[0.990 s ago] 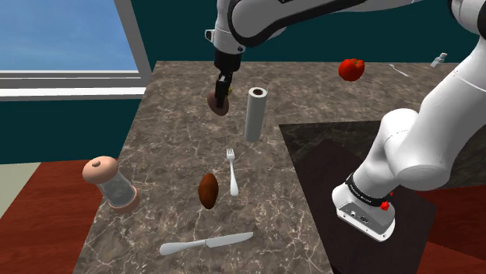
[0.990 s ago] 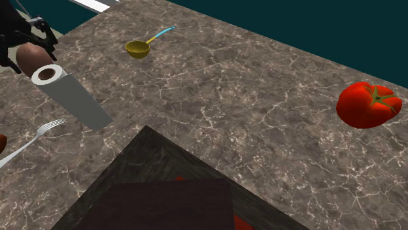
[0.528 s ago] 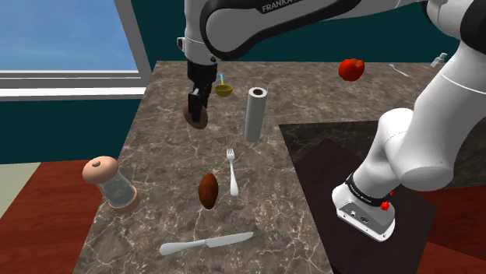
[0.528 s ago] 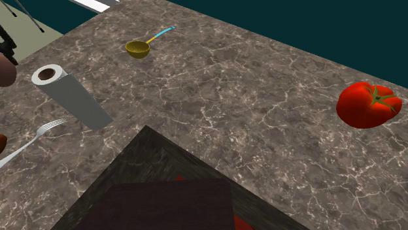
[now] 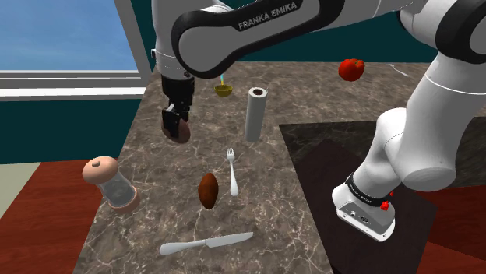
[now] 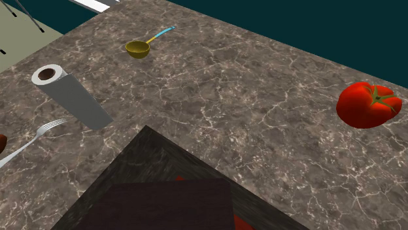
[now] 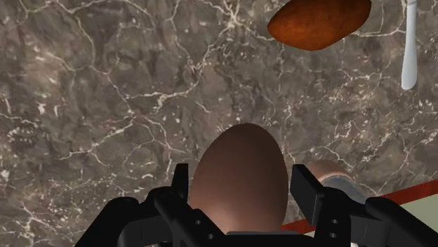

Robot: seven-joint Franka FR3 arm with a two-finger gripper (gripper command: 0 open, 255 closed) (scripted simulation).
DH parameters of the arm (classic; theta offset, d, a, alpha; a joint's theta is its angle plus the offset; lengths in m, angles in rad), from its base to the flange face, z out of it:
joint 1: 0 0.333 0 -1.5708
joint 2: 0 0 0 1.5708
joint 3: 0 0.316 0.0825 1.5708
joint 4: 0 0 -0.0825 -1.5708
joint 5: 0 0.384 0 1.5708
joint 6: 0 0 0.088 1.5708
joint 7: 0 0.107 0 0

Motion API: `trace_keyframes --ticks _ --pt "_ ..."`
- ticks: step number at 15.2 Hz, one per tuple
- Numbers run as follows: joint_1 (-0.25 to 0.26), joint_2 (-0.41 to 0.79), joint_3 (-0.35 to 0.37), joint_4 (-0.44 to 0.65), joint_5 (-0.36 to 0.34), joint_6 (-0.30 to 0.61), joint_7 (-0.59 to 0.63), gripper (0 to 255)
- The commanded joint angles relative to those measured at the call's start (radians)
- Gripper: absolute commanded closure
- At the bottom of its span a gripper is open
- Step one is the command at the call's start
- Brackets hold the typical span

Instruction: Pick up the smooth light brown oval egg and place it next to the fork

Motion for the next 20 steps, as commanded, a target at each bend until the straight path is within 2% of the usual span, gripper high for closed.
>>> trace_keyframes --ticks 1,20 --pt "0.001 0.009 0.001 -0.015 0.001 0.026 0.0 255" --pt "0.003 0.115 0.005 -0.14 0.015 0.255 -0.026 255"
